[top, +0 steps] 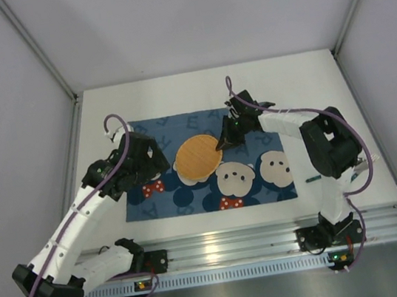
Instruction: Set the dinner table for one person
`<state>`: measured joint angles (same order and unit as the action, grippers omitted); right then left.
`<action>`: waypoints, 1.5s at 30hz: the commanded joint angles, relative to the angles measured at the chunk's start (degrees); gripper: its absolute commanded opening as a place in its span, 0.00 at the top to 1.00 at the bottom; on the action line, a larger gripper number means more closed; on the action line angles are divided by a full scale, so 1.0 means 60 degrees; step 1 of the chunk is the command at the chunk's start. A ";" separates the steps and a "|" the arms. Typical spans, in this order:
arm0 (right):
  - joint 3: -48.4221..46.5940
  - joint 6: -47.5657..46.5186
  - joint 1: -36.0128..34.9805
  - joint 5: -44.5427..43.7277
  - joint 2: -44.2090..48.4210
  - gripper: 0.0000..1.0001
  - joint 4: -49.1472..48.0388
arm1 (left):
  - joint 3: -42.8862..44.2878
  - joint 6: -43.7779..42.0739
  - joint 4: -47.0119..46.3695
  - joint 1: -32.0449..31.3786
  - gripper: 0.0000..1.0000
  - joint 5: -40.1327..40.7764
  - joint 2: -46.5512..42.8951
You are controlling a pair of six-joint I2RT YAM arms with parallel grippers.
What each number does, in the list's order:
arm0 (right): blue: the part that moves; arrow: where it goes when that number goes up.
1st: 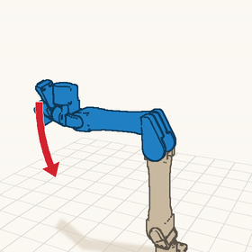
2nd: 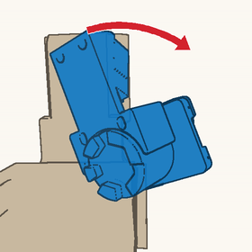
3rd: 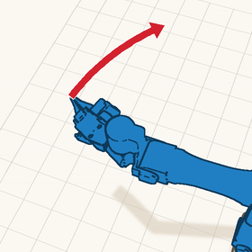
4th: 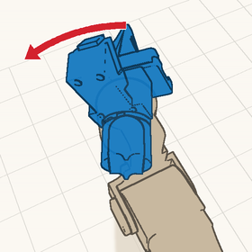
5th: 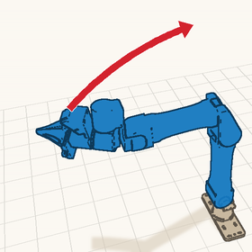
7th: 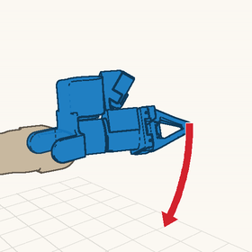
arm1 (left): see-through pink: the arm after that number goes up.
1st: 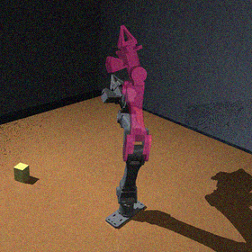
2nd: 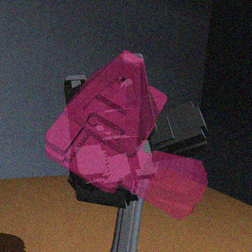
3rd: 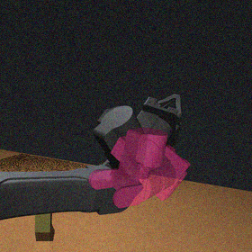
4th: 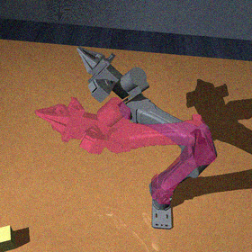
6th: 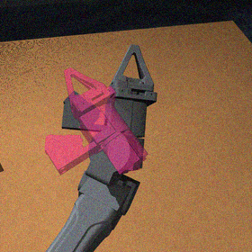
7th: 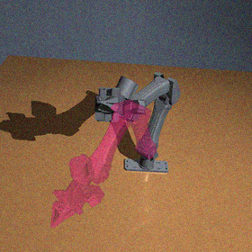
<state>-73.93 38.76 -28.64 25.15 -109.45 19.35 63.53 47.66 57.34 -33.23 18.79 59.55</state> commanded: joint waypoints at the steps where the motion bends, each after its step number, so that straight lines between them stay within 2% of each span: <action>1: 0.0398 -0.0731 -0.0119 -0.0821 0.0108 1.00 0.0127 | 0.0090 -0.0003 0.0097 0.0016 0.05 0.0121 0.0079; 2: 0.0369 -0.0806 -0.0104 -0.0981 0.0020 0.98 0.0245 | 0.0105 -0.0047 0.0067 0.0031 0.04 0.0092 0.0240; 3: 0.0267 -0.0893 -0.0104 -0.1027 -0.0083 0.92 0.0347 | 0.0193 -0.0091 -0.0020 0.0017 0.05 0.0063 0.0343; 5: 0.0091 -0.1128 -0.0089 -0.1187 -0.0303 0.73 0.0684 | 0.0281 -0.0208 -0.0137 0.0016 0.05 -0.0054 0.0636; 8: -0.0129 -0.1392 -0.0089 -0.1363 -0.0304 0.54 0.1080 | 0.0500 -0.0355 -0.0430 0.0031 0.05 -0.0230 0.1030; 9: -0.0202 -0.1450 -0.0089 -0.1407 -0.0216 0.51 0.1197 | 0.0588 -0.0413 -0.0503 0.0017 0.05 -0.0245 0.1134; 11: -0.0246 -0.1582 -0.0075 -0.1568 0.0310 0.41 0.1576 | 0.0691 -0.0531 -0.0709 0.0031 0.05 -0.0333 0.1470; 12: -0.0290 -0.1641 -0.0060 -0.1598 0.0544 0.40 0.1738 | 0.0764 -0.0575 -0.0796 0.0031 0.05 -0.0348 0.1573; 16: -0.0495 -0.2006 -0.0002 -0.2285 0.2458 0.25 0.2938 | 0.0867 -0.0838 -0.1323 0.0016 0.05 -0.0509 0.2129; 17: -0.0539 -0.2065 0.0013 -0.2809 0.2799 0.12 0.3231 | 0.0882 -0.0897 -0.1557 0.0016 0.05 -0.0509 0.2203; 19: -0.0671 -0.2154 0.0115 -0.3485 0.3719 0.00 0.4198 | 0.0955 -0.1014 -0.1734 0.0016 0.05 -0.0465 0.2510; 24: -0.0161 -0.1863 0.1007 -0.5506 0.5436 0.00 0.5852 | 0.1115 -0.1292 -0.2480 0.0017 0.05 -0.0918 0.3242; 26: 0.0307 -0.1628 0.2060 -0.5918 0.6373 0.00 0.6119 | 0.1306 -0.1351 -0.2555 0.0016 0.05 -0.1182 0.3697; 27: 0.0876 -0.1583 0.2586 -0.5833 0.6666 0.00 0.6192 | 0.1452 -0.1467 -0.2686 0.0016 0.05 -0.1284 0.3843; 28: 0.1157 -0.1713 0.3708 -0.5629 0.7264 0.00 0.6237 | 0.1526 -0.1527 -0.2745 0.0031 0.05 -0.1474 0.4062; 31: 0.1994 -0.2006 0.5251 -0.5407 0.8349 0.00 0.6397 | 0.1585 -0.1732 -0.3096 0.0031 0.04 -0.1622 0.4414; 33: 0.2023 -0.1978 0.5286 -0.5511 0.8383 0.00 0.6632 | 0.1541 -0.1732 -0.3155 0.0060 0.04 -0.1593 0.4533; 35: 0.1879 -0.1744 0.5841 -0.4506 0.8091 0.00 0.7055 | 0.1381 -0.1732 -0.3243 0.0060 0.04 -0.1637 0.4592; 39: 0.1527 -0.1466 0.6472 -0.3562 0.7375 0.00 0.7145 | 0.0825 -0.1747 -0.3550 0.0090 0.04 -0.1709 0.4358; 41: 0.1439 -0.1480 0.6517 -0.3619 0.7124 0.00 0.7160 | 0.0576 -0.1747 -0.3726 0.0104 0.04 -0.1783 0.4255; 45: 0.1437 -0.1845 0.6953 -0.4644 0.6714 0.00 0.7233 | 0.0414 -0.1674 -0.3829 0.0104 0.04 -0.2090 0.4255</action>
<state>-62.78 28.67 10.24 0.03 -68.84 61.45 66.81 37.78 37.60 -32.95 8.03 87.07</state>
